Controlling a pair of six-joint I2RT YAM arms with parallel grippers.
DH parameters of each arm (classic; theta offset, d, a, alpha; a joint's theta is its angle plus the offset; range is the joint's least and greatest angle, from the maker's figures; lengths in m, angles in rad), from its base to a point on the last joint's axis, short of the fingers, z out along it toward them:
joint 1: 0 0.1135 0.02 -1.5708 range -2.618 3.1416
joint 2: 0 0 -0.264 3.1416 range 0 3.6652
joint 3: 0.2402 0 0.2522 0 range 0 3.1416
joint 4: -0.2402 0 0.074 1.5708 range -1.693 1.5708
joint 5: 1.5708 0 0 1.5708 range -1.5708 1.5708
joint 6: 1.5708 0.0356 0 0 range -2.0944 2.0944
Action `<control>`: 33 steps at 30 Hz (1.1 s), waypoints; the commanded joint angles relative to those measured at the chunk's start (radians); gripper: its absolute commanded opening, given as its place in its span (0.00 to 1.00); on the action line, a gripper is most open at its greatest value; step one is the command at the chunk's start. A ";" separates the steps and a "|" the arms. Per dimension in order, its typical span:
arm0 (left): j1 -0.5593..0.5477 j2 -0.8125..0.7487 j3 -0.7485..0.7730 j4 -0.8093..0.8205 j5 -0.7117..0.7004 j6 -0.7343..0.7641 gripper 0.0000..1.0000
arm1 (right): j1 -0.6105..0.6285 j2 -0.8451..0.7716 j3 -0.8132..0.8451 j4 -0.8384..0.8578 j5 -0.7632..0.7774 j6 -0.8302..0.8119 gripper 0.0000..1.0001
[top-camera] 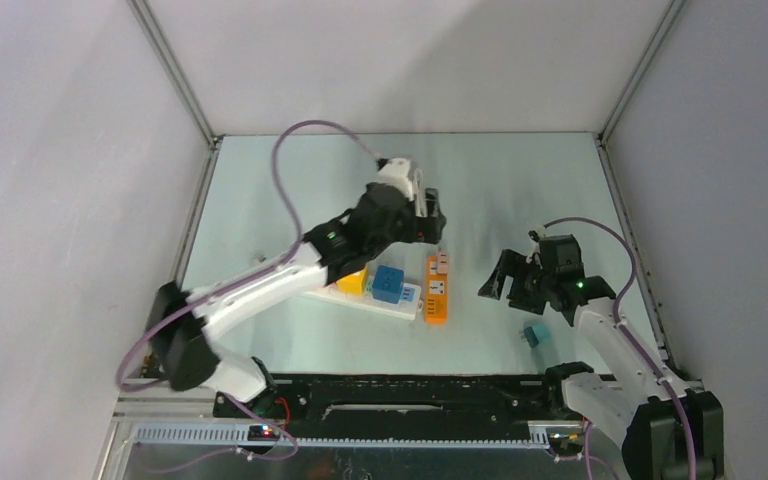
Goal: Insert the plug
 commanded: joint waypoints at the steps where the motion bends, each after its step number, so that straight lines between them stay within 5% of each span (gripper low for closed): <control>1: 0.002 -0.257 -0.279 0.291 -0.127 0.092 1.00 | -0.014 -0.049 0.037 -0.070 0.109 0.006 0.86; 10: 0.005 -0.664 -0.706 0.380 -0.156 0.085 1.00 | -0.020 -0.054 0.036 -0.100 0.206 0.087 0.87; 17: 0.008 -0.863 -0.888 0.495 -0.140 0.050 1.00 | -0.036 -0.024 0.037 -0.149 0.303 0.216 0.86; 33: 0.012 -0.729 -0.819 0.458 -0.077 0.087 1.00 | -0.157 -0.191 0.037 -0.289 0.374 0.325 1.00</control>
